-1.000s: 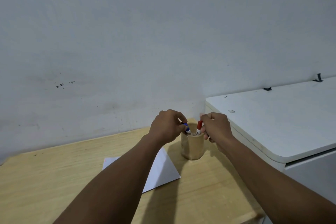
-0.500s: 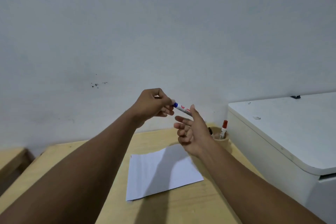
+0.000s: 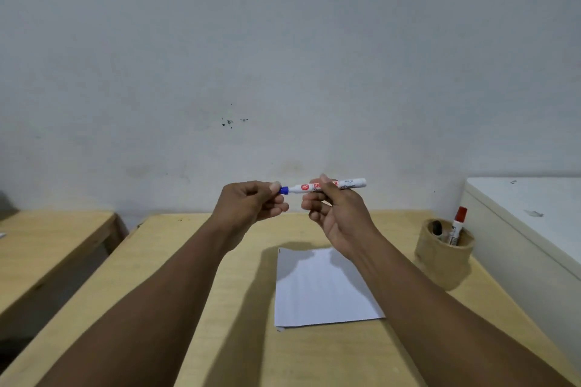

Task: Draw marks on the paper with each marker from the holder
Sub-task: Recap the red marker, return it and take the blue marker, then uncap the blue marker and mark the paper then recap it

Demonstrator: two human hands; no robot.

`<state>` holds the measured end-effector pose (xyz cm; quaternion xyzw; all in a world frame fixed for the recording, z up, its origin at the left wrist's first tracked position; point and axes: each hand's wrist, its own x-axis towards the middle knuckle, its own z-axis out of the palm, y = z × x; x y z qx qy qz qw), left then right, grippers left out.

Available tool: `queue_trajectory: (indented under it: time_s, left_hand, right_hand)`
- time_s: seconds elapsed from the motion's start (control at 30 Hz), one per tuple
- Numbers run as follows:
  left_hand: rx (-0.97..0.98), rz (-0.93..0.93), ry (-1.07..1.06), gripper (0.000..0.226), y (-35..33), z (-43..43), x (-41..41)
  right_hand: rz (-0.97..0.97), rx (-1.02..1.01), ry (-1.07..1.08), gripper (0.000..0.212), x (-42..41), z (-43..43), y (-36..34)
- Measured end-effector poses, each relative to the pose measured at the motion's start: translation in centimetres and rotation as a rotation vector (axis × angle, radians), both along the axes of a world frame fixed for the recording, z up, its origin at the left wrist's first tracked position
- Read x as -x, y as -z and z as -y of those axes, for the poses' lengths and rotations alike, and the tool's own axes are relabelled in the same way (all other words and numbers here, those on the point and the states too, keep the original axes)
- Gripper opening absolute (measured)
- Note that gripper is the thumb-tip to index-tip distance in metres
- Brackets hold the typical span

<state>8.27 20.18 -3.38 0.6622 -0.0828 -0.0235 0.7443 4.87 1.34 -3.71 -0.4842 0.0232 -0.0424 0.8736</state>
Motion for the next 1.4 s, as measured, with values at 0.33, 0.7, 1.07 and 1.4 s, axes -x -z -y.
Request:
queue_trajectory:
  time_s: [0.33, 0.7, 1.07, 1.4]
  left_hand:
    - [-0.878, 0.167, -0.101, 0.015, 8.2, -5.6, -1.1]
    - [-0.962, 0.262, -0.15, 0.032, 12.8, -1.9, -0.4]
    - [-0.994, 0.294, -0.155, 0.076, 13.9, -1.9, -1.2]
    - [-0.991, 0.287, -0.155, 0.076, 14.0, -1.9, -1.4]
  right_hand:
    - [-0.183, 0.233, 0.154, 0.015, -2.4, 2.6, 4.9]
    - [-0.16, 0.566, 0.047, 0.01, -4.5, -1.1, 9.4]
    - [-0.107, 0.787, 0.12, 0.007, -5.0, -1.8, 12.4]
    - [-0.07, 0.854, 0.102, 0.009, -4.9, -2.0, 12.9]
